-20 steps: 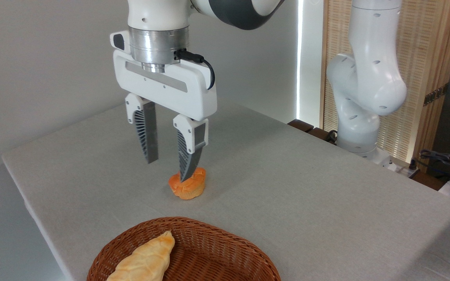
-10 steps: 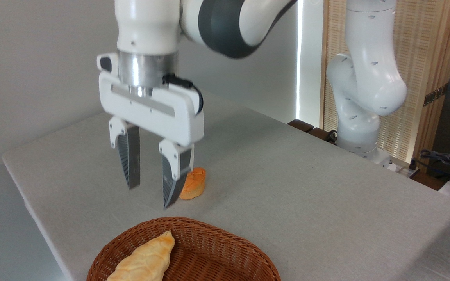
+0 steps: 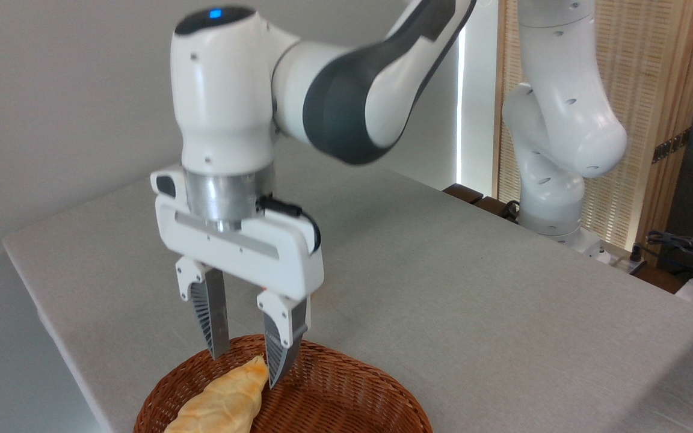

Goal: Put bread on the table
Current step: 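Move the open gripper over the wicker basket above the long bread, then lower the gripper around the long golden bread and close on it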

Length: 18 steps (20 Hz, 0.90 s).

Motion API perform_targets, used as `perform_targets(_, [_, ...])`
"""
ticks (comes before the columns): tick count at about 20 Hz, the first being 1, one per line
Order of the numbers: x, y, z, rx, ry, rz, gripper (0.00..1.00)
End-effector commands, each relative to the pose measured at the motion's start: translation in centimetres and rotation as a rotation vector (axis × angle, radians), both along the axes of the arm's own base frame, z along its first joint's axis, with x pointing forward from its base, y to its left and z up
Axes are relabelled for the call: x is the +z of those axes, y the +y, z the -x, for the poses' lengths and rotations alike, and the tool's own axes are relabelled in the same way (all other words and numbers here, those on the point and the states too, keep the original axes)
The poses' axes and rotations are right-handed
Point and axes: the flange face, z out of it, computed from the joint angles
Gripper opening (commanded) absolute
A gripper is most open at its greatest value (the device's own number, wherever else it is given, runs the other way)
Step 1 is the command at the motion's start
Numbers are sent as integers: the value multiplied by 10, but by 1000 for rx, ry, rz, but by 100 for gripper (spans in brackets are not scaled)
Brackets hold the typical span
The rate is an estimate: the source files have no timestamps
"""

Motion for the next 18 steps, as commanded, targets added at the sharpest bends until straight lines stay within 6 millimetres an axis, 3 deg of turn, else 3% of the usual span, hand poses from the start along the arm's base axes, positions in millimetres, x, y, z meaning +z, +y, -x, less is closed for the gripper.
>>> perform_targets(1, [-16,0,-11,42,-24,34,100])
perform_targets(18, [-45,6,-30,52,-92,-5,100])
